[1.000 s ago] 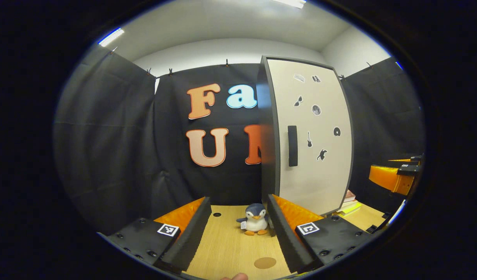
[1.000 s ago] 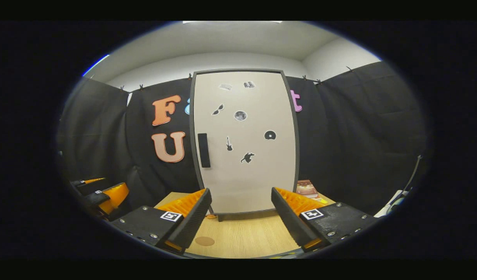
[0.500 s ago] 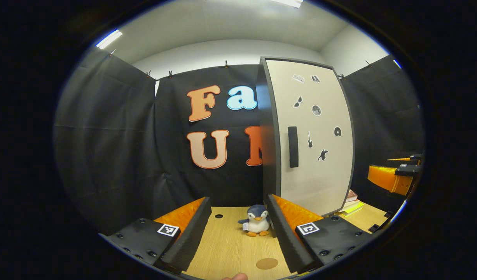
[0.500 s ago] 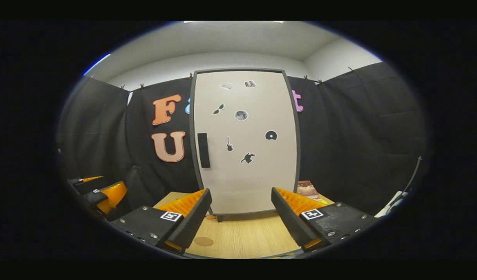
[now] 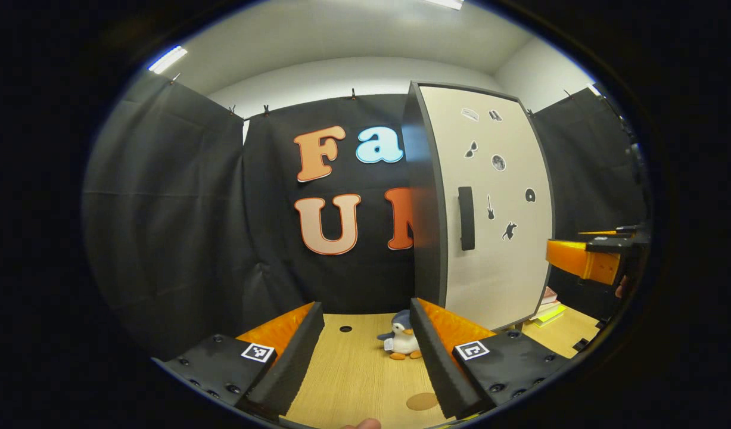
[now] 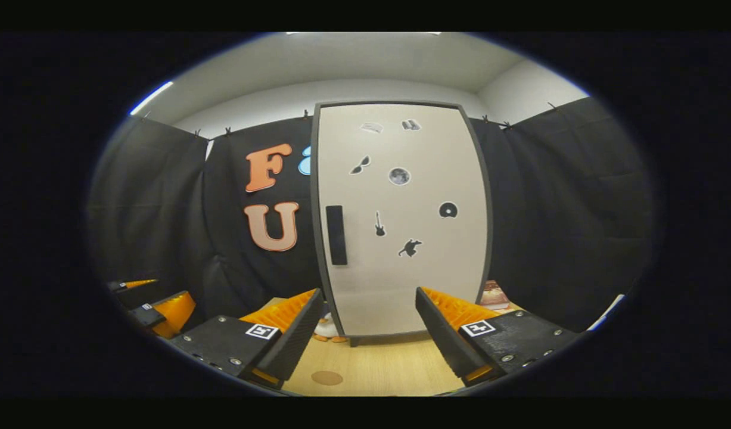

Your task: Open the cabinet door with the right hand, grasp the bottle in the cabinet with the left hand and place it on the coaster, then close the cabinet door with the right hand.

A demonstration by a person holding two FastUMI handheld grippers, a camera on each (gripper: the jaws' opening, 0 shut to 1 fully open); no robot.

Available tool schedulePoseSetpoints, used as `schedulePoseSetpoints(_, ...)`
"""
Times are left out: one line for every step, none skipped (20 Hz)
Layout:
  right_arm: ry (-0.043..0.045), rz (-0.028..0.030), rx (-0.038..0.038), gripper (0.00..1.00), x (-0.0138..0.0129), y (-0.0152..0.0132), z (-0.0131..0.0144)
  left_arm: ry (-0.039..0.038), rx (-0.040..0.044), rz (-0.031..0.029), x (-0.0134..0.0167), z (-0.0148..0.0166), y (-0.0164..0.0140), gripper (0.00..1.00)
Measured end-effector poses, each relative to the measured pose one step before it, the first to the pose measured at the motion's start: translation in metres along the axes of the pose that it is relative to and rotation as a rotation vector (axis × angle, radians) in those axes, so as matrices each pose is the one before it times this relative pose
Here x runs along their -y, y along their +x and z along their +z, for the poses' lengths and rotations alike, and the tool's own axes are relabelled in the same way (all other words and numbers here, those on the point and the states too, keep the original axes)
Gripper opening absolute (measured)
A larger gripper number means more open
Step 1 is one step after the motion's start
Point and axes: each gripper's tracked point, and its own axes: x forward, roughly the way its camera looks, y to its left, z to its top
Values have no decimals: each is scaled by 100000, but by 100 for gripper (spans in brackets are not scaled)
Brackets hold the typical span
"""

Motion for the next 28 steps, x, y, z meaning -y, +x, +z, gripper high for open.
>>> schedulePoseSetpoints(19,886,1079,95,-691,1068,453,-20,529,516,-544,16,54,95)
schedulePoseSetpoints(-725,548,756,95,-562,1244,410,-77,7,653,-507,-54,108,94)
schedulePoseSetpoints(-790,858,305,95,-660,1280,261,394,-434,105,-432,-239,110,94)
schedulePoseSetpoints(-672,697,288,95,-629,1318,296,527,-787,288,-316,-218,165,94)
schedulePoseSetpoints(-828,451,586,96,-484,1266,370,-105,89,376,-383,-42,153,94)
schedulePoseSetpoints(-649,523,655,95,-490,1233,452,-462,268,88,-297,77,144,94)
schedulePoseSetpoints(-707,333,223,96,-335,1269,245,-168,35,189,-451,-80,56,94)
schedulePoseSetpoints(-353,-312,376,95,-175,1264,356,-66,-174,208,-328,-108,298,94)
schedulePoseSetpoints(-46,42,-217,100,-214,1277,125,37,-358,173,-258,-200,186,94)
schedulePoseSetpoints(258,-159,343,95,-267,1186,269,-79,-572,143,-325,-216,191,94)
schedulePoseSetpoints(-362,18,445,100,-64,1235,256,-187,42,596,-502,-103,196,94)
schedulePoseSetpoints(-682,-540,-318,100,-37,1081,6,-16,-119,615,-462,-61,314,95)
schedulePoseSetpoints(-913,-557,-240,100,77,1117,-135,118,-178,966,-519,-110,125,94)
schedulePoseSetpoints(-900,-440,313,95,31,982,-50,388,-687,737,-480,-228,255,94)
schedulePoseSetpoints(-468,-1084,-730,100,287,1063,-324,213,-634,1026,-561,-398,122,94)
schedulePoseSetpoints(323,-861,-616,89,200,758,-232,-230,-598,469,-362,-209,295,95)
schedulePoseSetpoints(1534,-1823,1342,96,366,721,178,-97,-355,757,-378,-131,219,94)
schedulePoseSetpoints(1003,-381,320,95,152,709,-51,185,-42,922,-473,-28,305,94)
schedulePoseSetpoints(386,-546,-2288,94,156,557,-534,354,-286,223,61,-148,138,94)
schedulePoseSetpoints(579,-268,-867,92,68,429,-194,293,22,690,-185,25,-107,94)
schedulePoseSetpoints(235,-70,1039,88,7,389,185,150,609,338,-209,63,61,94)
schedulePoseSetpoints(-638,-627,-118,86,142,354,57,104,233,374,-123,-30,1,94)
schedulePoseSetpoints(-373,-411,-941,80,-3,194,-300,8,-53,52,-153,-139,189,95)
schedulePoseSetpoints(-602,525,261,75,-273,44,81,-197,-439,-135,26,-107,98,94)
schedulePoseSetpoints(-1252,-530,214,67,-32,122,-7,-108,-277,-166,18,-125,-85,94)
schedulePoseSetpoints(-646,-479,446,60,108,66,1,-246,-180,138,-157,14,-42,94)
schedulePoseSetpoints(187,-245,55,41,-150,-132,11,-317,-164,-48,2,-100,2,94)
schedulePoseSetpoints(931,169,46,37,-27,-31,-68,80,-450,114,-54,-37,57,94)
